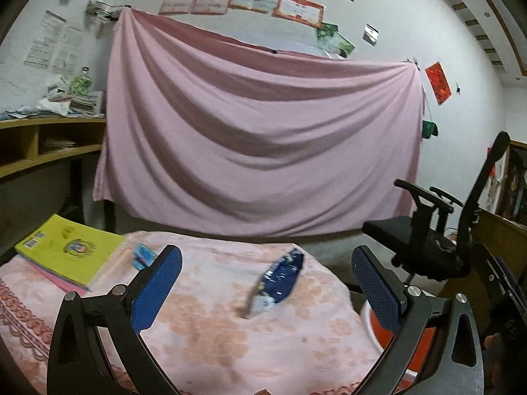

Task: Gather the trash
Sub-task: 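Move both open tools back over the remaining trash on the bedspread, then grasp the green-white wrapper with the left tool while the right tool grasps the blue snack bag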

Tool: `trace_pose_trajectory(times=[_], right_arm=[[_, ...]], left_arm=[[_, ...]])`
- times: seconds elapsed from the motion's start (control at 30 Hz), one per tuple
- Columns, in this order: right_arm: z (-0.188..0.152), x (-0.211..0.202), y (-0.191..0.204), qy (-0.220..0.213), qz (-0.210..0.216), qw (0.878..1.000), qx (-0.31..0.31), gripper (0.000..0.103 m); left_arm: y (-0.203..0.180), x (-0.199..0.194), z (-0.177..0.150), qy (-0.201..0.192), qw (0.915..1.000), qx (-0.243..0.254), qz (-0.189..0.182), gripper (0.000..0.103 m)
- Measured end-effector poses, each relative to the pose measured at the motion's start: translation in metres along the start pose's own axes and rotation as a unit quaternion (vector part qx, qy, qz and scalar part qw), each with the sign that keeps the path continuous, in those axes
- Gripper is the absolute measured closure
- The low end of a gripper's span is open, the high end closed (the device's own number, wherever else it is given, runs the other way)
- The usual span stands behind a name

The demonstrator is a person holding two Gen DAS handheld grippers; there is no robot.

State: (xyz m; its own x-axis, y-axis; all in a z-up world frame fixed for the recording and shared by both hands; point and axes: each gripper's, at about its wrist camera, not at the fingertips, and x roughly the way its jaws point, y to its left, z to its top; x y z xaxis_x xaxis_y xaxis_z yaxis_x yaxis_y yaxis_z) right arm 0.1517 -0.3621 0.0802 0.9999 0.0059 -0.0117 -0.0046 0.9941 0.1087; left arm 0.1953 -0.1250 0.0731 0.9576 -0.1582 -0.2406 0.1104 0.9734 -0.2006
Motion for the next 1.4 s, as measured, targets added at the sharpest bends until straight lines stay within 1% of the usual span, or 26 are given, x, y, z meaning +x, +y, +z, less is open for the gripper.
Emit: trace_pose_trajectory(times=[0.13, 0.3, 0.5, 0.7, 0.83, 0.93, 1.13, 1.2, 1.27, 1.4], right_arm=[[0.0, 0.001, 0.017, -0.008, 0.014, 1.0, -0.009, 0.0], [-0.003, 0.007, 0.042, -0.006, 0.035, 0.999, -0.028, 0.0], [-0.009, 0.016, 0.073, -0.008, 0.057, 0.997, -0.055, 0.0], [-0.019, 0.036, 0.1, 0.006, 0.072, 0.995, -0.073, 0.0], [-0.025, 0.054, 0.112, 0.023, 0.076, 0.994, -0.081, 0.0], [-0.029, 0.07, 0.116, 0.046, 0.073, 0.993, -0.077, 0.0], [-0.038, 0.107, 0.117, 0.118, 0.064, 0.989, -0.069, 0.0], [-0.042, 0.121, 0.117, 0.146, 0.061, 0.985, -0.067, 0.0], [-0.048, 0.137, 0.117, 0.185, 0.057, 0.979, -0.066, 0.0], [-0.061, 0.156, 0.116, 0.245, 0.055, 0.966, -0.06, 0.0]], left_arm=[[0.018, -0.009, 0.001, -0.013, 0.9998, -0.001, 0.017, 0.002], [0.039, -0.016, 0.002, -0.026, 0.9991, 0.0, 0.034, 0.002], [0.062, -0.019, 0.002, -0.041, 0.9973, 0.02, 0.058, 0.002], [0.09, -0.007, 0.002, -0.032, 0.9955, 0.037, 0.081, 0.002], [0.106, 0.01, 0.001, -0.01, 0.9953, 0.043, 0.086, 0.002], [0.114, 0.023, 0.0, 0.005, 0.9951, 0.046, 0.087, 0.002], [0.124, 0.045, -0.005, 0.025, 0.9947, 0.053, 0.085, 0.002], [0.127, 0.055, -0.007, 0.044, 0.9943, 0.051, 0.082, 0.002], [0.131, 0.066, -0.01, 0.068, 0.9933, 0.046, 0.082, 0.002], [0.143, 0.085, -0.015, 0.107, 0.9907, 0.02, 0.082, 0.003]])
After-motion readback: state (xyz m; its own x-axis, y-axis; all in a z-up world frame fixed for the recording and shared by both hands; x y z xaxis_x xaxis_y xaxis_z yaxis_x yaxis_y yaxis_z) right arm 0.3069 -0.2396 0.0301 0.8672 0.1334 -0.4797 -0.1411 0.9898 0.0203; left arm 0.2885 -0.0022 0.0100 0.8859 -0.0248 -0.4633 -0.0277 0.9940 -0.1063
